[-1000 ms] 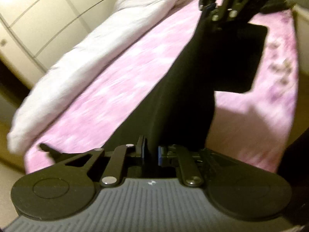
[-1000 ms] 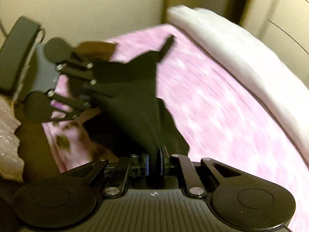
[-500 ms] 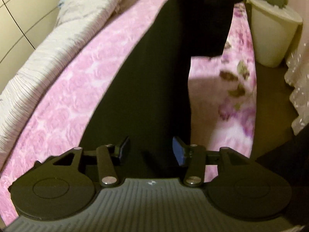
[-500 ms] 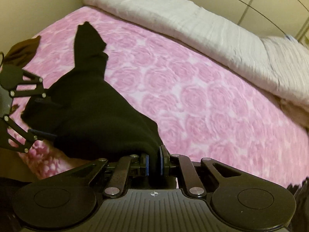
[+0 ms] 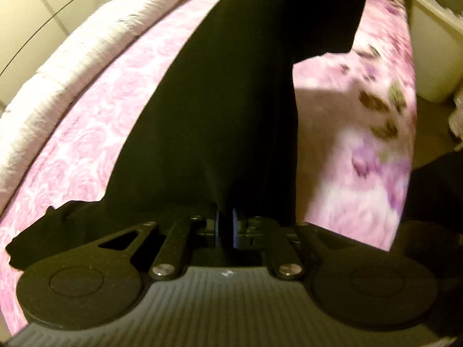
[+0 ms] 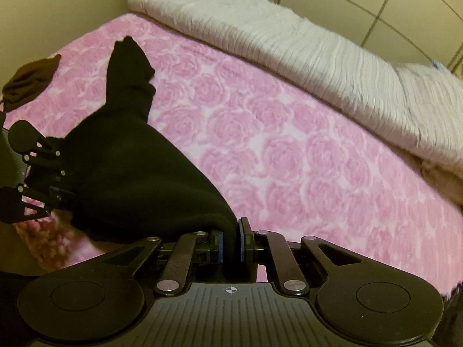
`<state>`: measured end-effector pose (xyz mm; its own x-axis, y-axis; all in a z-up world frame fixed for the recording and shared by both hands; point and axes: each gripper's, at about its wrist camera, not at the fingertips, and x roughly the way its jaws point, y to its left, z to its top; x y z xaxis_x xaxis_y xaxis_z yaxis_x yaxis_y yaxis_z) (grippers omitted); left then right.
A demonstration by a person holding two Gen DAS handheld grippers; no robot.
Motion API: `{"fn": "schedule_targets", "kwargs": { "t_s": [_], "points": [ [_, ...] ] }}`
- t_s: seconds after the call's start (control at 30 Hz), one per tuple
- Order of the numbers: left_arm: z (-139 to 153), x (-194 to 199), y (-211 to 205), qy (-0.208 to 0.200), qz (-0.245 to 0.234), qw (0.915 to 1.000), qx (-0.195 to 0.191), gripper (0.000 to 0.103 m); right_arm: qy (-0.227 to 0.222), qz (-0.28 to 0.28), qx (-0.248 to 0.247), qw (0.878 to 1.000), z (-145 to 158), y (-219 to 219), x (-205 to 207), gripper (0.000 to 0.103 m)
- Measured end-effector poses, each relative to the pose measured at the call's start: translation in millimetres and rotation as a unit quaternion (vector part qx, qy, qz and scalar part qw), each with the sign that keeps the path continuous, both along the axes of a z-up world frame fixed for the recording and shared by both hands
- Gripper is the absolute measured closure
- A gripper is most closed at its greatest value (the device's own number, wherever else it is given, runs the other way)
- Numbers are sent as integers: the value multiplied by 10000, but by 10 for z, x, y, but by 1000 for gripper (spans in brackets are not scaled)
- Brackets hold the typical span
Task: Fold clothes
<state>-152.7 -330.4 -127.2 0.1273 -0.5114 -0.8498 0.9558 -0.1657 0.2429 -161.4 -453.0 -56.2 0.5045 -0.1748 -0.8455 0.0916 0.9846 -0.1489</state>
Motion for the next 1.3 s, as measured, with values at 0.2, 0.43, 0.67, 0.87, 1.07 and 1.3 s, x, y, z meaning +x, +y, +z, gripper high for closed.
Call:
{"fn": "schedule_targets", "kwargs": {
  "t_s": [0.2,0.43,0.67,0.87,1.07,1.3],
  "points": [
    [463,-555,-591,-66,660,9974,-274,98,-296,438,-56,9986,197,-804,-340,94],
    [1073,-1306,-1457,311,356,9926,-1119,98,-546,-361,-657,9957,702,-1896,-1013,94],
    [1034,-849,-1761,194,849,9907,-1049,103,-601,-902,-659,9919,479,-2243,-949,93],
    [961,-146,-1525,11,1505,9853,-806,103,-758,-690,-279,9943,366,-1985,-625,93],
    [872,94,-1078,108,2021,9765,-738,95,-943,31,-396,9947,549,-1512,-59,93],
    [834,440,-395,-13,2763,9586,-689,91,-1151,2067,-86,9716,568,-27,557,92]
  ]
}}
